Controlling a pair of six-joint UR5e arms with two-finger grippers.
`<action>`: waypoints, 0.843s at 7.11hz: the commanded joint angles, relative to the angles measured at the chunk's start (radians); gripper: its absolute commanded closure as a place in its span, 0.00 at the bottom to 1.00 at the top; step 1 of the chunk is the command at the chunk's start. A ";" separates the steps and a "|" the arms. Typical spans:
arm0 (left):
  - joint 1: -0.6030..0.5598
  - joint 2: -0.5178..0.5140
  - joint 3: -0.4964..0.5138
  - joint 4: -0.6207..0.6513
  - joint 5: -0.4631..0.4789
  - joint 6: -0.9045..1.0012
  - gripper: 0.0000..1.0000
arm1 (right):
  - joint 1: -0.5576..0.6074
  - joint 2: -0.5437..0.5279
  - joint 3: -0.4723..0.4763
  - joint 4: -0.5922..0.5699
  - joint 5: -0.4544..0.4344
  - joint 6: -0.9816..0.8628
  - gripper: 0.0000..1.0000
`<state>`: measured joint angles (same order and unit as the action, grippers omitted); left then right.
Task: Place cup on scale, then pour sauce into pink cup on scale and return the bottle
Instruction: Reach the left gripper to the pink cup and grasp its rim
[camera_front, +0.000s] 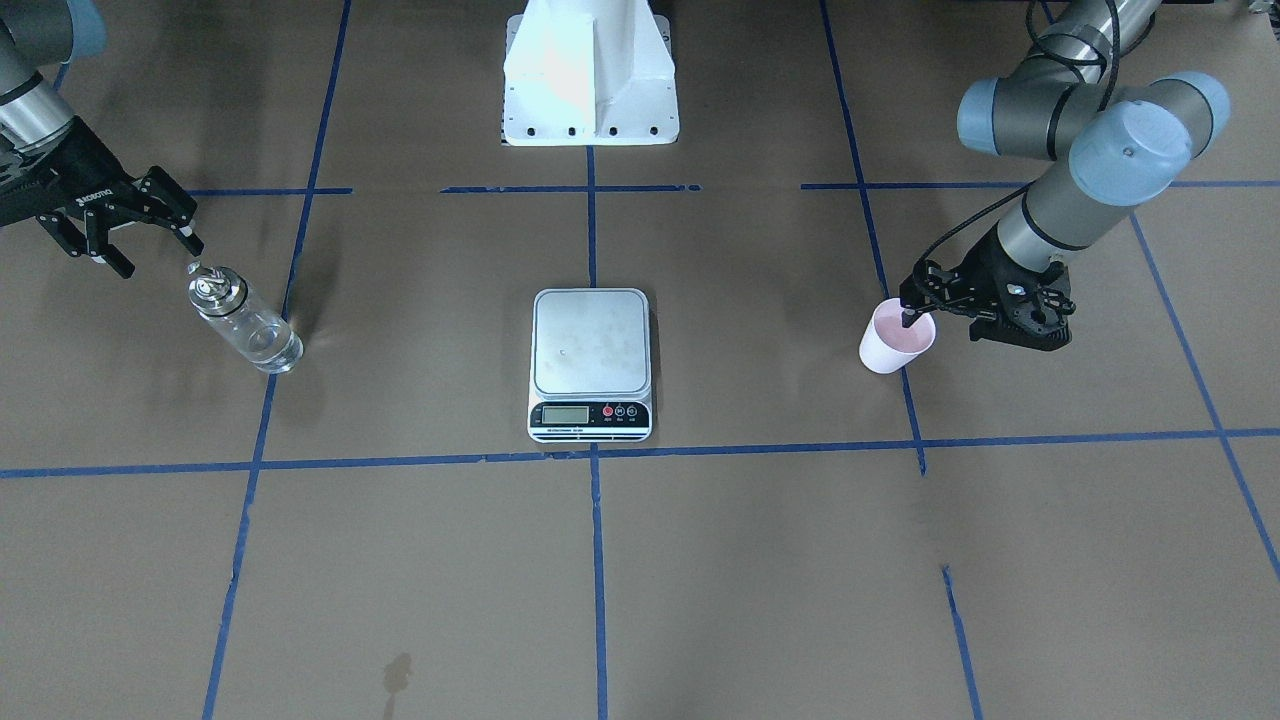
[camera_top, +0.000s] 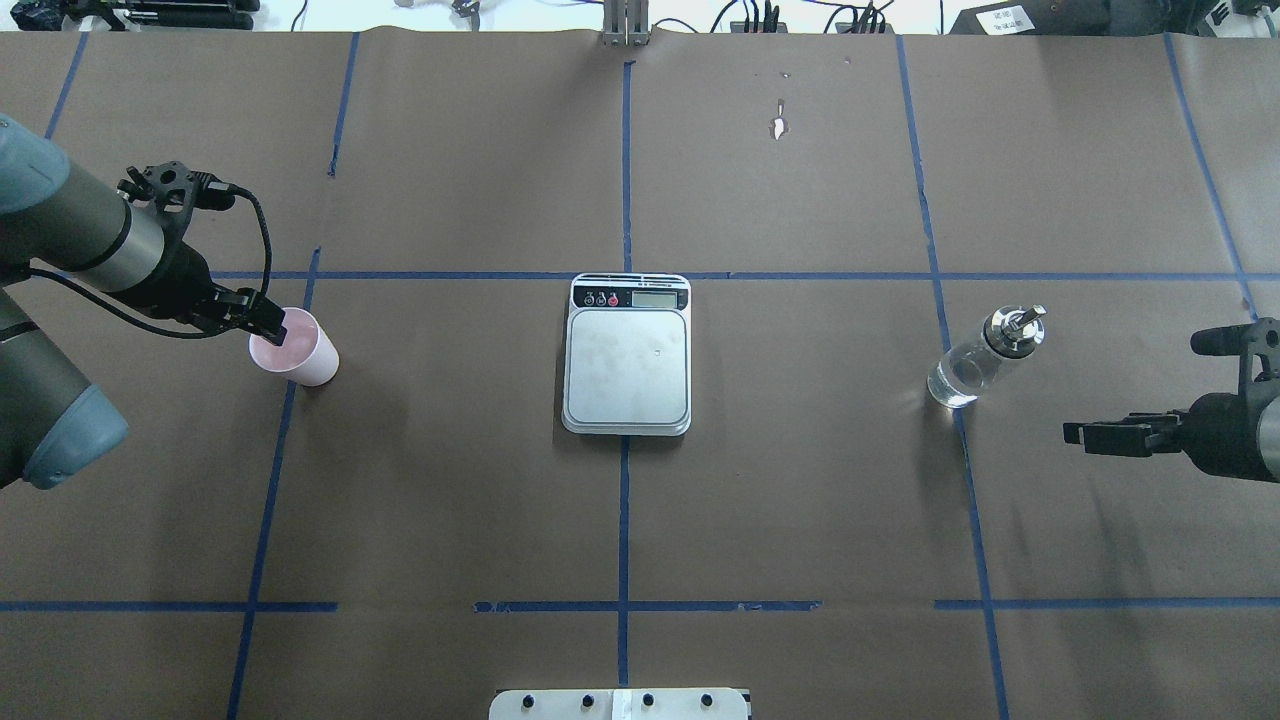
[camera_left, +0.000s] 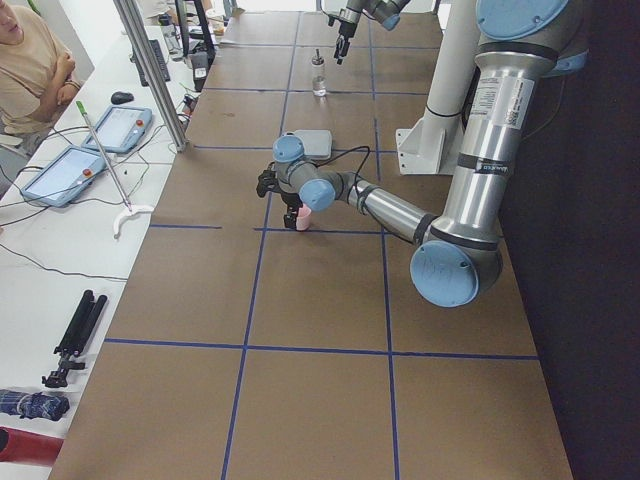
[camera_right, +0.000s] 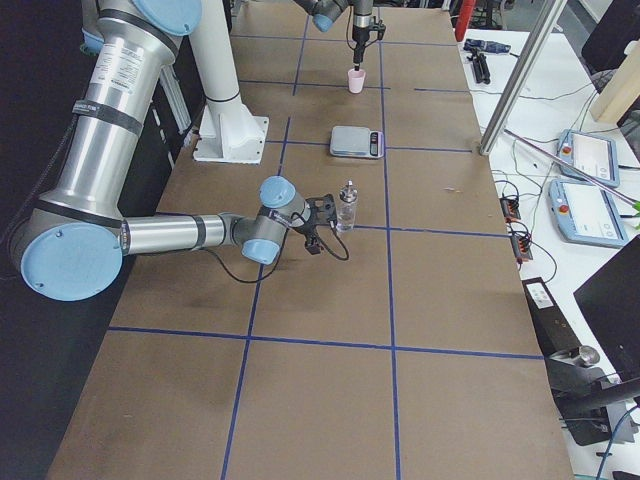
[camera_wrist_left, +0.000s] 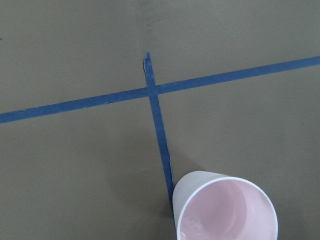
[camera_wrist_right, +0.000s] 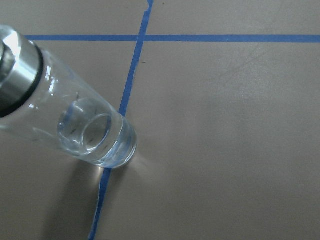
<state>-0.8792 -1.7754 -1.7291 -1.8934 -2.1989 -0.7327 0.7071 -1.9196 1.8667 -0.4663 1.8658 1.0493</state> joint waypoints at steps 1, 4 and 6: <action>0.009 -0.001 0.017 -0.001 0.002 0.001 0.45 | 0.000 0.001 0.000 0.000 0.001 0.000 0.00; 0.011 -0.007 0.020 -0.001 -0.002 -0.004 1.00 | 0.002 -0.001 0.000 0.000 -0.002 0.000 0.00; 0.011 -0.018 -0.013 0.011 -0.013 -0.034 1.00 | 0.000 -0.001 0.000 0.002 -0.002 0.000 0.00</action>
<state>-0.8683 -1.7885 -1.7182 -1.8909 -2.2041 -0.7475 0.7082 -1.9204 1.8664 -0.4652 1.8639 1.0499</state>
